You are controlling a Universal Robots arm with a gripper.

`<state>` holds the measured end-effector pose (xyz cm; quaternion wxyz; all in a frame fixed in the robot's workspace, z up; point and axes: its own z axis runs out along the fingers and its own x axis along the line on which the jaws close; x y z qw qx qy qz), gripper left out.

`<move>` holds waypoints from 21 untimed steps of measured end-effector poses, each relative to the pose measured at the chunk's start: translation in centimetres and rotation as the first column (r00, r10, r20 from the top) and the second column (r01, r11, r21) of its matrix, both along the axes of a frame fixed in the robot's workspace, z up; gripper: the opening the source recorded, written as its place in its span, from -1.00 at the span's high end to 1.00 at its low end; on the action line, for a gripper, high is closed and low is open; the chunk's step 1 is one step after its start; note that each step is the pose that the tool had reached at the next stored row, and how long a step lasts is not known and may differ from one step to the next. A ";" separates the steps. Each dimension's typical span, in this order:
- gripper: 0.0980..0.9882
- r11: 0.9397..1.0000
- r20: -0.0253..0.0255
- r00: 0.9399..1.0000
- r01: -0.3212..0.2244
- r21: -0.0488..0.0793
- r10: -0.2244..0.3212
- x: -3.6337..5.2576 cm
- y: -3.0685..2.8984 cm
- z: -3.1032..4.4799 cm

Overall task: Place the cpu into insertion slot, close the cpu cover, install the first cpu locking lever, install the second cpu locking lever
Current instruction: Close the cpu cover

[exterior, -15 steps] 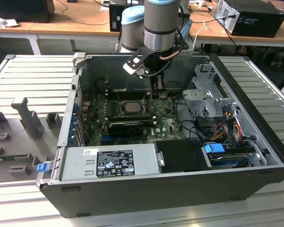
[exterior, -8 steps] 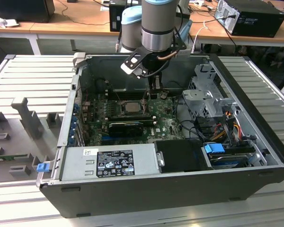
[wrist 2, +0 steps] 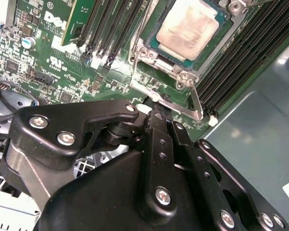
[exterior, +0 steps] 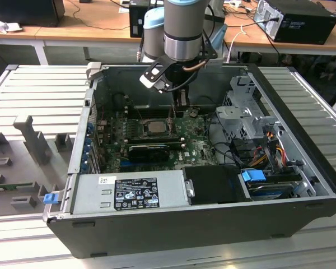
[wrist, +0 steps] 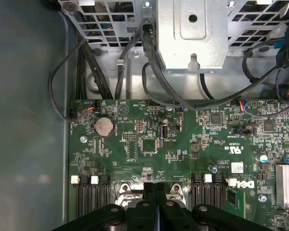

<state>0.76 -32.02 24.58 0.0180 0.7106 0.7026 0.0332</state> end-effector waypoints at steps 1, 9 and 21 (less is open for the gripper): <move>0.98 1.000 0.000 1.000 0.000 0.000 0.000 -0.13 0.00 0.00; 0.98 1.000 0.000 1.000 0.000 0.000 0.000 -1.41 0.00 0.00; 0.98 1.000 -0.011 1.000 0.000 0.000 0.000 -3.35 -0.01 -1.46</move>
